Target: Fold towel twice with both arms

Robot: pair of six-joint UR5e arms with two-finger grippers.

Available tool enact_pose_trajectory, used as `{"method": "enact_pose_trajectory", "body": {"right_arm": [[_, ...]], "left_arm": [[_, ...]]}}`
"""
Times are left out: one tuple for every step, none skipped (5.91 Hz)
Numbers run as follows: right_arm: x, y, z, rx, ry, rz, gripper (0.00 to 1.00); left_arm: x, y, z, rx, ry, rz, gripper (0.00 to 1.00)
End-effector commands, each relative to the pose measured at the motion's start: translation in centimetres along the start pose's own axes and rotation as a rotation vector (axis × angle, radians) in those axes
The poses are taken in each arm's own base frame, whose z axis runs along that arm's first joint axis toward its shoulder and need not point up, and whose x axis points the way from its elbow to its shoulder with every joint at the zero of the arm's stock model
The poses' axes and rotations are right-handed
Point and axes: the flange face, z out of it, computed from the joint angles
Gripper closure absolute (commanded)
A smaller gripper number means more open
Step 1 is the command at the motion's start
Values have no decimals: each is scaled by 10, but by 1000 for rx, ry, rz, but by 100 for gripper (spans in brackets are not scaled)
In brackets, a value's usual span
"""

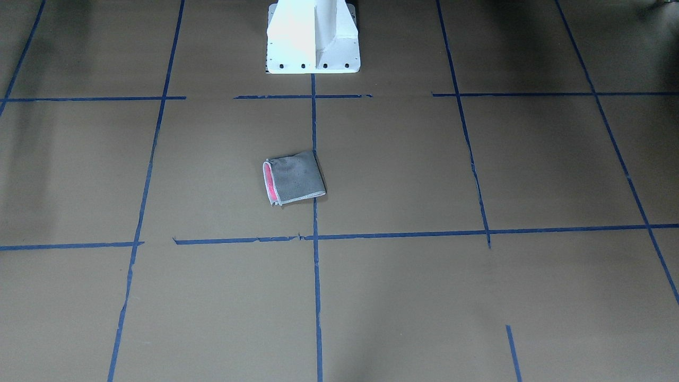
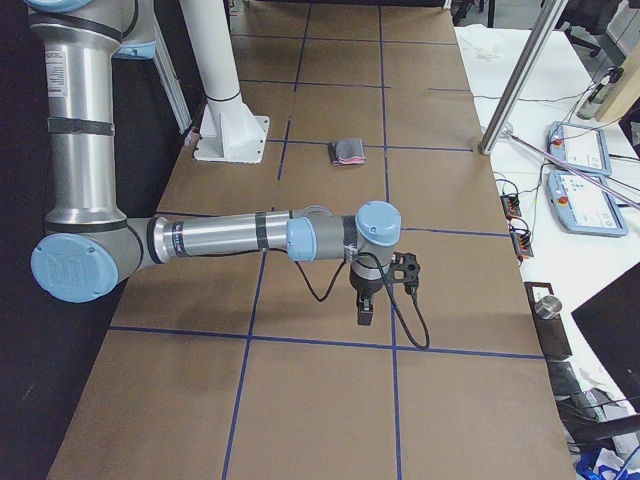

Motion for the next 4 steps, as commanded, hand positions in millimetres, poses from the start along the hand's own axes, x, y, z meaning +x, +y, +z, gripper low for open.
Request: {"method": "enact_pose_trajectory", "body": {"right_arm": [[-1, -1, -1, 1, 0, -1, 0], [0, 0, 0, 0, 0, 0, 0], [1, 1, 1, -3, -1, 2, 0], [2, 2, 2, -5, -4, 4, 0]], "left_arm": [[3, -1, -3, 7, -6, 9, 0], [4, -1, -5, 10, -7, 12, 0], [5, -1, -4, 6, -6, 10, 0], [5, 0, -4, 4, -4, 8, 0]]}}
